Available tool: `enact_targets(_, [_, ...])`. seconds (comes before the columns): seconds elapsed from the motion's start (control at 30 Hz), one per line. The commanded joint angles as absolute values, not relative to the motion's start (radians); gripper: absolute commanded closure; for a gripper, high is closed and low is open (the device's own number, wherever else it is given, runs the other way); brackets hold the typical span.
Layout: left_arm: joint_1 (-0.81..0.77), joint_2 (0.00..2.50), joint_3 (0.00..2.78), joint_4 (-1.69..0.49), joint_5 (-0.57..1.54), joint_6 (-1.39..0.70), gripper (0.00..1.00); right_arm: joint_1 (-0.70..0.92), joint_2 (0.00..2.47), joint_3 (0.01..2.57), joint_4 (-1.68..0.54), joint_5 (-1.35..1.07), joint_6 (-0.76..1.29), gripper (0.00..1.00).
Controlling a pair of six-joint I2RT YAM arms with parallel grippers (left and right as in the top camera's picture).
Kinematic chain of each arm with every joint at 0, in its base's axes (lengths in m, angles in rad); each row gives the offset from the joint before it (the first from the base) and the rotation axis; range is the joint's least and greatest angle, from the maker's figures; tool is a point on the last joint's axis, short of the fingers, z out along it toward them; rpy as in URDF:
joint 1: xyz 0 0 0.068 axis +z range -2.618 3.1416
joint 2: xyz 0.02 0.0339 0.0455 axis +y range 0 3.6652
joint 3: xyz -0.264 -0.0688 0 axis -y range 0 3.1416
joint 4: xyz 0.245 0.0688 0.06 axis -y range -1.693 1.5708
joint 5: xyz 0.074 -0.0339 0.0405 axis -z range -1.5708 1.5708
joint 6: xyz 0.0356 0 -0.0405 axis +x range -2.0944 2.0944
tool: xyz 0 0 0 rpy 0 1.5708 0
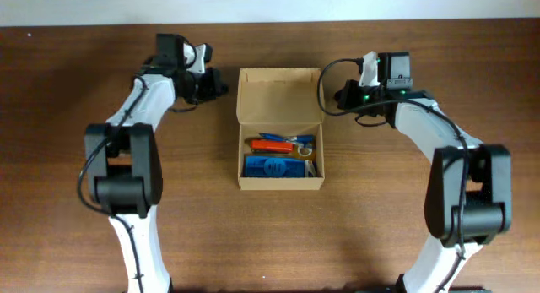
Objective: Pack container
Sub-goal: 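Raise both grippers to the box lid's far edge, then push the lid down toward the front with both grippers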
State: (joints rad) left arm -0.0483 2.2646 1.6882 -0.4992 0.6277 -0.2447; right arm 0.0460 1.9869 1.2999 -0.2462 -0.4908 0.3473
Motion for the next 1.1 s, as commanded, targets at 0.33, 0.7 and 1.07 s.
enact_targets(0.33, [-0.088, 2.313, 1.691, -0.282, 1.063, -0.415, 0.98, 0.038, 2.051, 1.313, -0.106, -0.934, 0.409, 0.96])
enact_targets(0.7, [-0.060, 2.138, 1.700, -0.253, 1.111, -0.342, 0.98, -0.001, 2.018, 1.408, -0.086, -1.153, 0.400, 0.96])
enact_targets(1.07, [-0.066, 2.041, 1.700, -0.524, 1.105, -0.085, 0.98, 0.001, 1.908, 1.409, -0.398, -1.165, 0.206, 0.96])
